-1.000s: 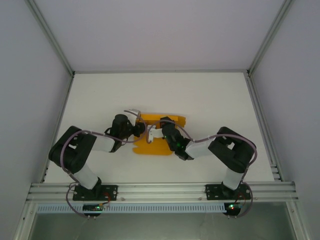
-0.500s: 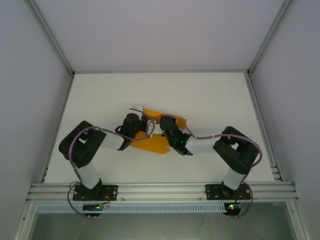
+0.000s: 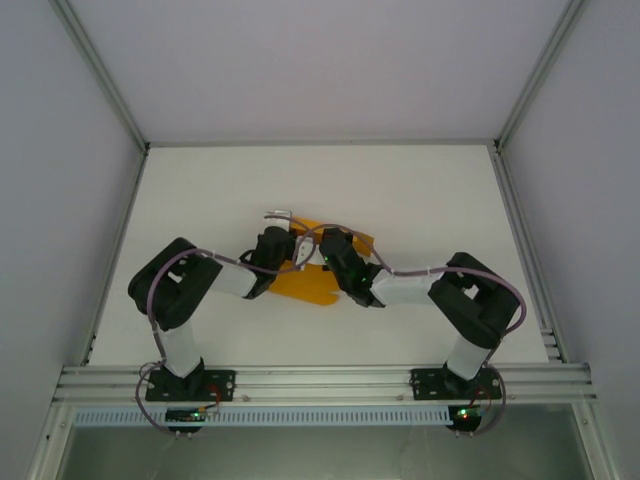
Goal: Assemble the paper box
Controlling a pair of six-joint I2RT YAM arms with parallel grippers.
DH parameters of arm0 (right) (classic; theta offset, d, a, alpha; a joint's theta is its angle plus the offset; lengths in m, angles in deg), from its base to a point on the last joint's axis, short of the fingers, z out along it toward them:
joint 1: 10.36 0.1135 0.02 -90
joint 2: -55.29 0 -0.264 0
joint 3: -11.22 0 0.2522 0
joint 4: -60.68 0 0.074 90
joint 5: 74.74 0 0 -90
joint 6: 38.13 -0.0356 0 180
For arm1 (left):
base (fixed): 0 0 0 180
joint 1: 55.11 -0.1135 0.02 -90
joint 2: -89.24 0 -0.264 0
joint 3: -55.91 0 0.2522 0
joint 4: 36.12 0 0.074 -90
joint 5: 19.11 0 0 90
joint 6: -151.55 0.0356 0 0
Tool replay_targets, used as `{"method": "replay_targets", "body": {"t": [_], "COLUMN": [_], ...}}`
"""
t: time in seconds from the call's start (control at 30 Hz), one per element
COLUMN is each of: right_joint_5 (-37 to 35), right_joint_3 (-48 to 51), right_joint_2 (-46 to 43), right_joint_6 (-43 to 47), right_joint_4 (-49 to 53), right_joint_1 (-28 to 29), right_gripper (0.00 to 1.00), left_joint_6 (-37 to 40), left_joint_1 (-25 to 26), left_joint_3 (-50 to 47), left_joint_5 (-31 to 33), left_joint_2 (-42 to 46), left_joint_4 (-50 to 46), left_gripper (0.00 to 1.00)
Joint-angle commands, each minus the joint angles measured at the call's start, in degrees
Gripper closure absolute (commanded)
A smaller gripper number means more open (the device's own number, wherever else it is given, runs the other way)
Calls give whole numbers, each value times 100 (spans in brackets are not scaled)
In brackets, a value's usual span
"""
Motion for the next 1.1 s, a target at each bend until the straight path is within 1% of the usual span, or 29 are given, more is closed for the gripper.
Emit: {"method": "replay_targets", "body": {"t": [0.0, 0.03, 0.07, 0.13, 0.27, 0.3, 0.33, 0.37, 0.4, 0.47, 0.5, 0.57, 0.6, 0.63, 0.7, 0.83, 0.9, 0.93, 1.07], "right_joint_5": [418, 427, 420, 429, 442, 445, 433, 410, 397, 384, 367, 378, 439, 614, 1269, 2981, 3665, 3884, 4434], "right_joint_3": [100, 101, 92, 89, 57, 33, -12, -28, -58, -74, -78, -71, -51, -63, -85, -147, -200, -241, -612], "right_joint_2": [57, 59, 54, 51, -4, -41, -92, -180, -278, -582, -753, -1170, -1388, -1617, -2102, -2748, -2831, -2811, -2584], "right_joint_6": [-274, -275, -286, -296, -420, -521, -623, -736, -851, -1190, -1384, -1919, -2234, -2575, -3345, -4314, -4551, -4671, -4891], "right_joint_4": [1044, 1053, 1057, 1055, 1051, 1071, 1084, 1080, 1077, 1117, 1192, 1426, 1585, 1882, 2607, 3539, 3739, 3787, 3933], "right_joint_1": [31, 20, 20, 13, 5, -2, -17, -43, -74, -172, -233, -400, -504, -612, -881, -1481, -1672, -1735, -1802], "right_gripper": [100, 100, 100, 100, 100, 98, 93, 87, 76, 48, 37, 10, 2, 1, 1, 1, 4, 5, 11], "left_joint_6": [-59, -46, -65, -81, -130, -108, -92, -95, -90, -97, -106, -204, -262, -356, -609, -1115, -1191, -1221, -1208], "left_joint_1": [-143, -142, -141, -147, -149, -145, -146, -147, -154, -155, -160, -211, -250, -316, -539, -1004, -1080, -1103, -1122], "left_joint_3": [-103, -113, -124, -126, -22, -27, -36, -57, -69, -94, -124, -171, -204, -243, -344, -452, -467, -450, -283], "left_joint_5": [132, 119, 142, 246, 467, 440, 393, 384, 361, 321, 259, 100, -73, -293, -1017, -2298, -2672, -2845, -3181], "left_joint_2": [-143, -120, -110, -84, -35, 10, 64, 140, 207, 366, 444, 667, 773, 897, 1169, 1632, 1814, 1897, 2088], "left_joint_4": [-477, -475, -449, -450, -612, -619, -613, -631, -656, -720, -770, -928, -981, -1039, -1086, -1165, -1160, -1198, -1564], "left_gripper": [75, 75, 78, 100, 100, 100, 100, 100, 100, 100, 100, 100, 100, 100, 100, 100, 100, 100, 100]}}
